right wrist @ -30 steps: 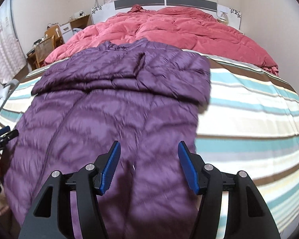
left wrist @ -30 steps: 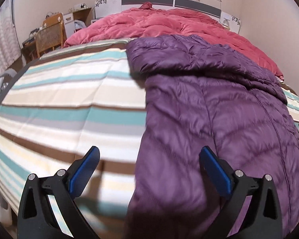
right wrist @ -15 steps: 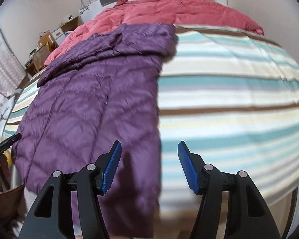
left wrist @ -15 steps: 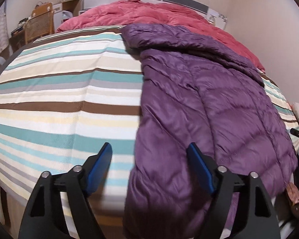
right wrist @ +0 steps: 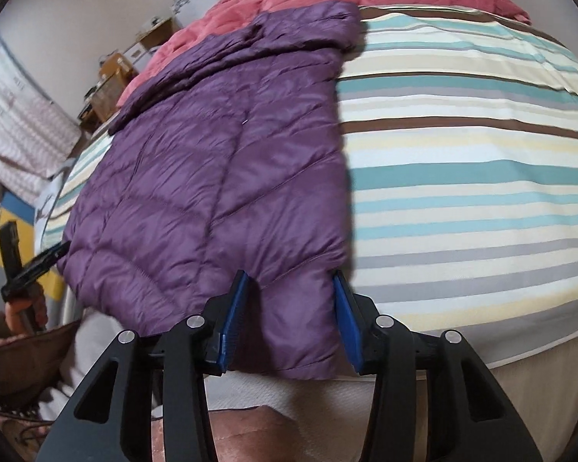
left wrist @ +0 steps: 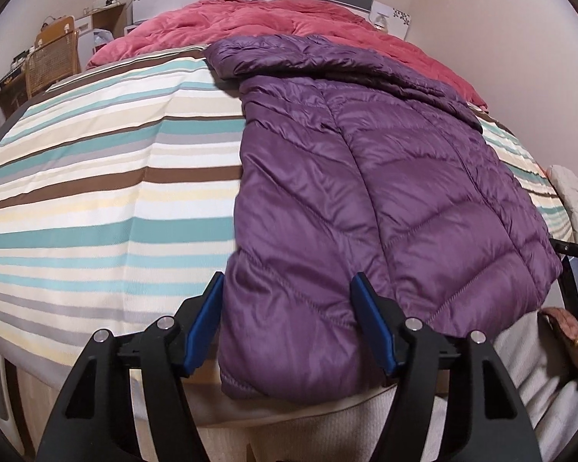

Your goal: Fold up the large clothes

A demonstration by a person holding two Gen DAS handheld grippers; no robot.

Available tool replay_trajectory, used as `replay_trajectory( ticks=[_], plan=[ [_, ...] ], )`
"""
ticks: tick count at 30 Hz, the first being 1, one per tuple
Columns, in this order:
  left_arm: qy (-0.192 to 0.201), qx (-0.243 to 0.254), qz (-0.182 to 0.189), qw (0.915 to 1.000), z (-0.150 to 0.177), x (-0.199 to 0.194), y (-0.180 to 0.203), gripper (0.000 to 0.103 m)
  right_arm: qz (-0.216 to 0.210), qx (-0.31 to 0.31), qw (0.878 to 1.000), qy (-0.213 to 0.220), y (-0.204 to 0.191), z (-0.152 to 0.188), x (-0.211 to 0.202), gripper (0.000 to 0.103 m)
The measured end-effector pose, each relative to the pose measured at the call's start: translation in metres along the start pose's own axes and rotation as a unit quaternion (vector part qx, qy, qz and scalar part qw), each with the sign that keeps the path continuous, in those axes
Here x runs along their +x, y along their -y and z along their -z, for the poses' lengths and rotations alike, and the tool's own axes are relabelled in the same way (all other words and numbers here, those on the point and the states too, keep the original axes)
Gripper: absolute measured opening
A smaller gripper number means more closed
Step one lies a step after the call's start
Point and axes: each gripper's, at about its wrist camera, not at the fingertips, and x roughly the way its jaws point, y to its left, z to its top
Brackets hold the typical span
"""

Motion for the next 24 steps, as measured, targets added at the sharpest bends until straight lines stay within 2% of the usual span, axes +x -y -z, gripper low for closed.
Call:
replay_trajectory(
  ticks=[2,5,6,8,9,10,16,18,19,24],
  plan=[
    [-0.001,0.000,-0.003,1.0000,0.002,-0.001,0.002,0.066,0.010,-0.018,1.000,0.000,-0.008,0.000,0.003,0.032],
    [-0.003,-0.004,0.002,1.0000,0.003,-0.003,0.003,0.063,0.013,-0.039,0.999,0.001,-0.016,0.000,0.002,0.020],
    [-0.004,-0.003,0.003,1.0000,0.004,-0.004,0.003,0.058,0.014,-0.040,0.999,0.002,-0.016,0.000,0.001,0.018],
    [-0.006,-0.005,0.007,0.9999,0.005,-0.007,0.004,0.039,0.008,-0.036,0.999,0.006,-0.014,-0.002,-0.003,0.012],
    [-0.004,-0.010,0.013,0.9999,0.006,-0.009,0.003,0.023,0.005,-0.035,0.999,0.008,-0.013,-0.002,-0.004,0.011],
    [-0.004,-0.016,0.020,0.9997,0.006,-0.011,0.002,0.019,0.002,-0.034,0.999,0.012,-0.012,-0.003,-0.007,0.010],
    [0.024,-0.038,0.030,0.9985,-0.001,-0.030,0.000,0.013,-0.008,-0.033,0.999,0.037,-0.012,-0.010,-0.023,0.010],
    [0.034,-0.048,0.036,0.9976,-0.009,-0.037,-0.003,0.012,-0.022,-0.024,0.998,0.047,-0.009,-0.018,-0.029,0.010],
    [0.041,-0.051,0.038,0.9971,-0.015,-0.041,-0.004,0.012,-0.028,-0.020,0.998,0.051,-0.008,-0.023,-0.031,0.006],
    [0.070,-0.061,0.034,0.9951,-0.049,-0.048,-0.010,0.011,-0.051,-0.010,0.996,0.067,-0.007,-0.051,-0.036,0.006]
  ],
)
